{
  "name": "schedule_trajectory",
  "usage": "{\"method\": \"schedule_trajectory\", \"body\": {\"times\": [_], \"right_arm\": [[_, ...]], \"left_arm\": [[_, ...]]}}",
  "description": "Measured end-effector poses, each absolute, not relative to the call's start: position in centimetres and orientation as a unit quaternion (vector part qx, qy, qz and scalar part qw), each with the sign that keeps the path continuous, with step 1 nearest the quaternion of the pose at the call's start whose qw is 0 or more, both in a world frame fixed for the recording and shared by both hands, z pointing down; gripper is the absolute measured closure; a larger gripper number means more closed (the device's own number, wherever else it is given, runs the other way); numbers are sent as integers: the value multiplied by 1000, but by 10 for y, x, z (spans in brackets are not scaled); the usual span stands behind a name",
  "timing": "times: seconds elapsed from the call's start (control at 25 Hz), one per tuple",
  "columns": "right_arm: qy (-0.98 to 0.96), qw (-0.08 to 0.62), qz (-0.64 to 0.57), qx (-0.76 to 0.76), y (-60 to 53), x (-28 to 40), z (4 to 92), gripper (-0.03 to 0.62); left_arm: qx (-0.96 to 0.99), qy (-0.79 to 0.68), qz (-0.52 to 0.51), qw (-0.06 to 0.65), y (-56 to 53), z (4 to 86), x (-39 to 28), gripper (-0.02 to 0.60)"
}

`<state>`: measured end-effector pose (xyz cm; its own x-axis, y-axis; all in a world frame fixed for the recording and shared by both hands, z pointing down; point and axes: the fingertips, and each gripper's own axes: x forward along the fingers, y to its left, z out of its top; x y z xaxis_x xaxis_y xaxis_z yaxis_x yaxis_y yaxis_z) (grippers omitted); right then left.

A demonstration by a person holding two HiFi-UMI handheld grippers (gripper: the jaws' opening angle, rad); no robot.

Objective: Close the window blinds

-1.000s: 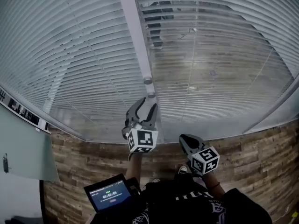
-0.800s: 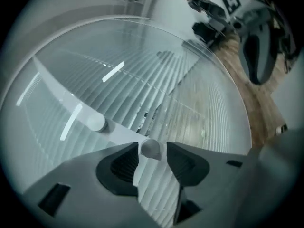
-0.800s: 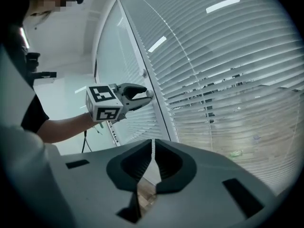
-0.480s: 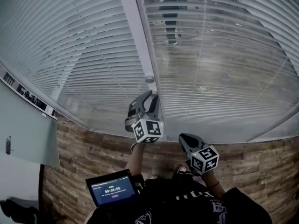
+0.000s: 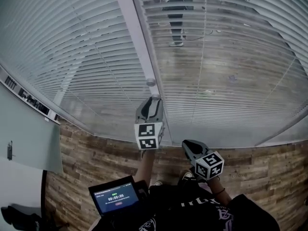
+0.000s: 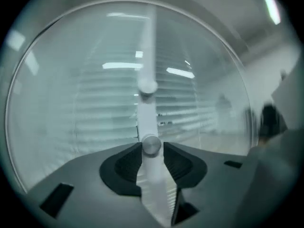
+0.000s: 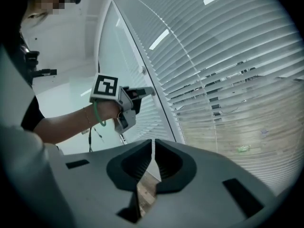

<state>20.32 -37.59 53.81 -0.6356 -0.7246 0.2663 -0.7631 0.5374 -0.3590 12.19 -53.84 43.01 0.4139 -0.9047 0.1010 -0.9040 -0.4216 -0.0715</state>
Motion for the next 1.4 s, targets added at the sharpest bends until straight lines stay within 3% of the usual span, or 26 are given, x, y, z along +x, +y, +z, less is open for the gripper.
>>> {"method": "schedule_trajectory", "body": {"times": [0.08,0.16,0.24,0.36,0.48,0.68,0.76,0.8,0.88,1.04,1.16,1.28,1.4], "right_arm": [[-873,44,227,429,-376,209,540,560],[-870,44,228,435,-376,215,541,560],[-868,46,230,437,-377,217,544,560],[-867,49,232,438,-377,217,546,560],[-867,49,233,437,-378,215,546,560],[-867,50,236,436,-380,213,549,560],[-867,50,236,437,-381,213,548,560],[-866,50,236,437,-381,214,548,560],[-867,50,236,437,-381,213,546,560],[-867,53,239,434,-381,212,548,560],[-866,54,241,434,-382,211,555,560],[-867,53,242,432,-382,207,561,560],[-866,52,243,434,-381,206,562,560]], "left_arm": [[-792,537,-221,189,-535,435,123,445],[-742,513,-303,308,-534,431,128,445],[-716,480,-349,367,-535,429,135,442],[-723,463,-354,371,-541,430,138,450],[-792,507,-241,240,-544,428,131,454],[-807,537,134,-205,-549,422,115,456],[-779,517,209,-287,-551,423,110,457],[-782,515,207,-284,-551,422,111,456],[-816,531,124,-192,-548,418,115,456],[-807,549,-164,145,-536,416,122,431],[-748,488,-317,320,-535,429,138,431],[-735,473,-340,347,-534,435,140,437],[-791,508,-241,240,-537,433,132,454]]}}
